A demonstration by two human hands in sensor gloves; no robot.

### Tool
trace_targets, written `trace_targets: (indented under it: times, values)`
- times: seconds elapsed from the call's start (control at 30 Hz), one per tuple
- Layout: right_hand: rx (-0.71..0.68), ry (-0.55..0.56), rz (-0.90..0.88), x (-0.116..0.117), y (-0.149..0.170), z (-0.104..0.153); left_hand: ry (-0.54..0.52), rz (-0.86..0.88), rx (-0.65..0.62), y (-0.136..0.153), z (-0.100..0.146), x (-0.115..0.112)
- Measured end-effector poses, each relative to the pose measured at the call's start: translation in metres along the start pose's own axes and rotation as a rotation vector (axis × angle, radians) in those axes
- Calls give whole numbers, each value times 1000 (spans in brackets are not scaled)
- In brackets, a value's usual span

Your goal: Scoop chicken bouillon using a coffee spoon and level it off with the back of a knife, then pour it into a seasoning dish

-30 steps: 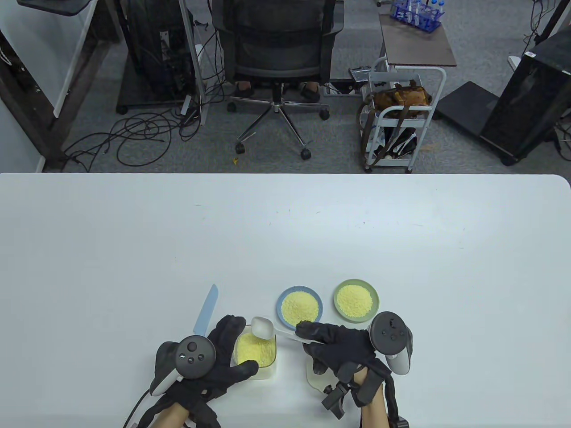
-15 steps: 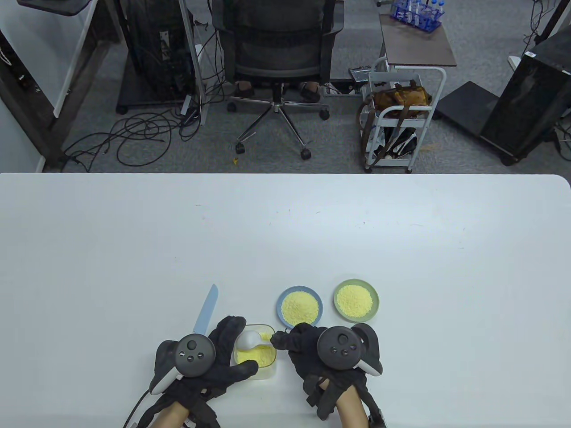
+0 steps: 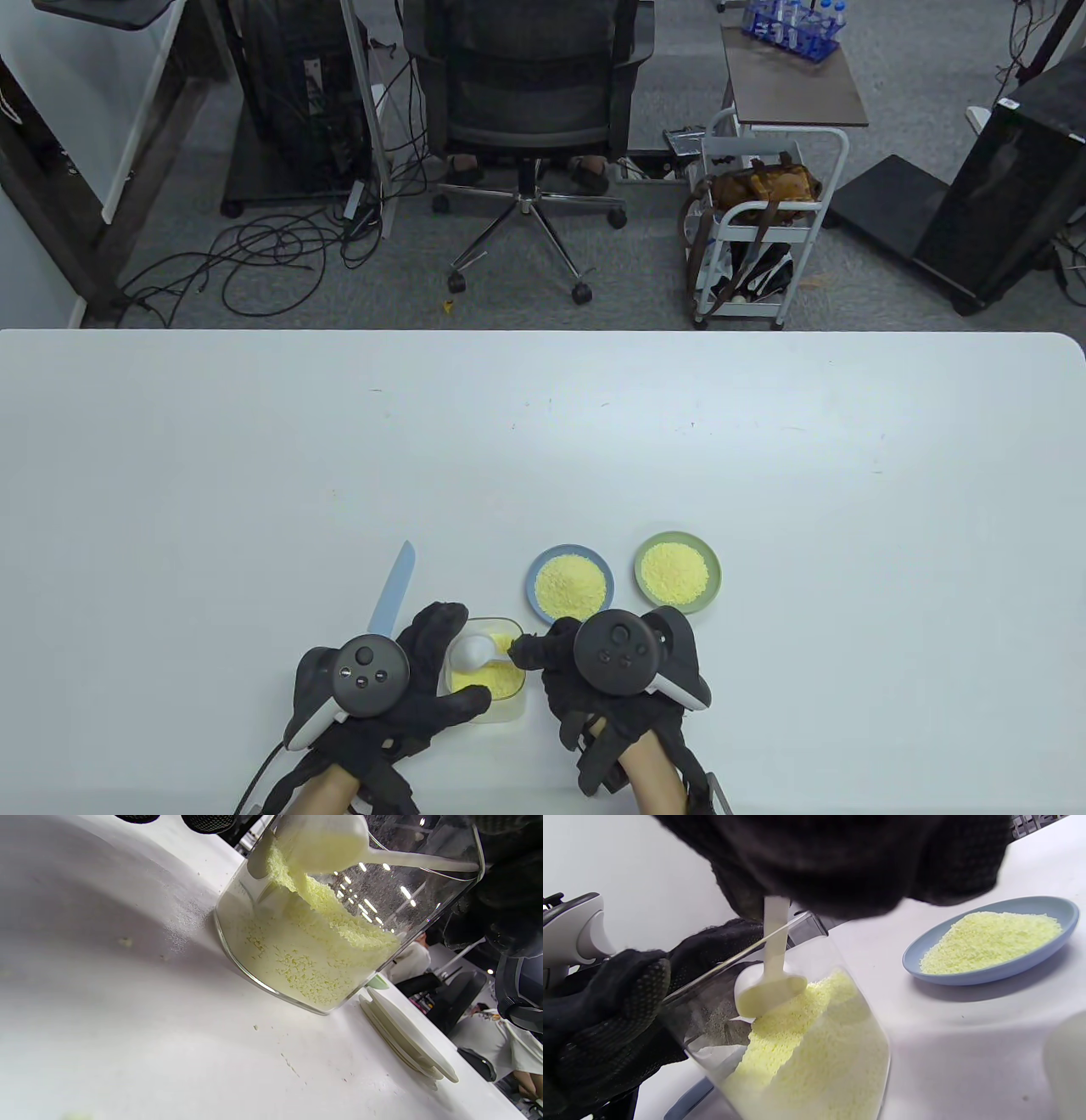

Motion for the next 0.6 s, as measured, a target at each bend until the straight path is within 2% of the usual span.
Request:
trace_targets:
  times: [0.13,0.43,0.6]
  values:
    - [26,-44,-2,0,-3,-3,-1,-2,2,0,0,0]
    - [44,-160,-136,8,-4,-9,3,4,3,0,-1,0]
    - [60,-184,-322,16,2,-10,6,7,4,0,-1,0]
Point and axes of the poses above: the tracker on the back of each hand, its own y axis roughly to the little-finger side, its own z axis roughly from the fingertips to the wrist, x = y × z, the point moved 2 cm from there along -z, roughly from the wrist to the fingertips, and after that the axes turned 4 degrees about z, right-handed, at the moved point
